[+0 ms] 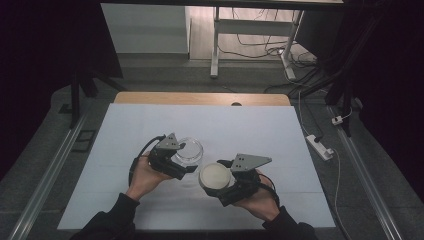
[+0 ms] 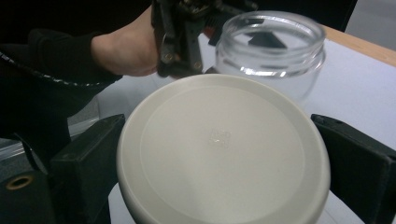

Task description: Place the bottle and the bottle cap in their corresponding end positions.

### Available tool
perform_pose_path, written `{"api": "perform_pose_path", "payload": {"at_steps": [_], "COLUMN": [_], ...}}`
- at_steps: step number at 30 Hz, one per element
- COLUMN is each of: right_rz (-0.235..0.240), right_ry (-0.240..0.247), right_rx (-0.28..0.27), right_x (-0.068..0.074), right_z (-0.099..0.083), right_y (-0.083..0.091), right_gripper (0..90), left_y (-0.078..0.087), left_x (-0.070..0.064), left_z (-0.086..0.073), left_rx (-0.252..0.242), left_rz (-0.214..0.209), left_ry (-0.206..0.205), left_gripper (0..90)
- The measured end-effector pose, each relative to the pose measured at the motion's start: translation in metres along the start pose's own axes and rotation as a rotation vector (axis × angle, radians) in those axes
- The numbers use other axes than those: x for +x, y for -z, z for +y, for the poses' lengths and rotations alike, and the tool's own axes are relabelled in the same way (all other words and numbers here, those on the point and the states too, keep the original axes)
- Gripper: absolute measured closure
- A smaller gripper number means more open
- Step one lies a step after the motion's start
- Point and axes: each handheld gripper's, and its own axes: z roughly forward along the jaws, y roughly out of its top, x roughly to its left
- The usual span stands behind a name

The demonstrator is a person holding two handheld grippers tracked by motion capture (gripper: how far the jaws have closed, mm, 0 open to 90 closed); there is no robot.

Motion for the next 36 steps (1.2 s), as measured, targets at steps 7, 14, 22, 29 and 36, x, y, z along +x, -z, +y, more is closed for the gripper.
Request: {"api": "perform_pose_path", "payload": {"at_steps": [7, 14, 22, 29, 36], "right_rz": [0.007, 0.016, 0.017, 0.017, 0.01], "right_ry": [-0.009, -0.008, -0.009, 0.005, 0.023], "right_rx": [0.003, 0.019, 0.05, 0.073, 0.093], "right_x": [0.002, 0.003, 0.003, 0.003, 0.004], "right_z": [-0.008, -0.018, -0.028, -0.037, -0.042], "right_y": [-0.001, -0.006, -0.016, -0.027, -0.038], "right_gripper": [6.9, 6.9, 6.9, 6.9, 7.0], "left_y": [-0.005, -0.013, -0.024, -0.034, -0.045], "left_x": [0.006, 0.013, 0.021, 0.029, 0.037], "left_z": [0.005, 0.012, 0.019, 0.026, 0.031], "left_rx": [-0.014, -0.021, -0.025, -0.022, -0.02], "left_rz": [0.008, 0.01, 0.018, 0.034, 0.043], "left_ry": [-0.009, -0.004, -0.005, -0.013, -0.011], "left_gripper": [7.3, 7.3, 7.3, 7.3, 7.3]}}
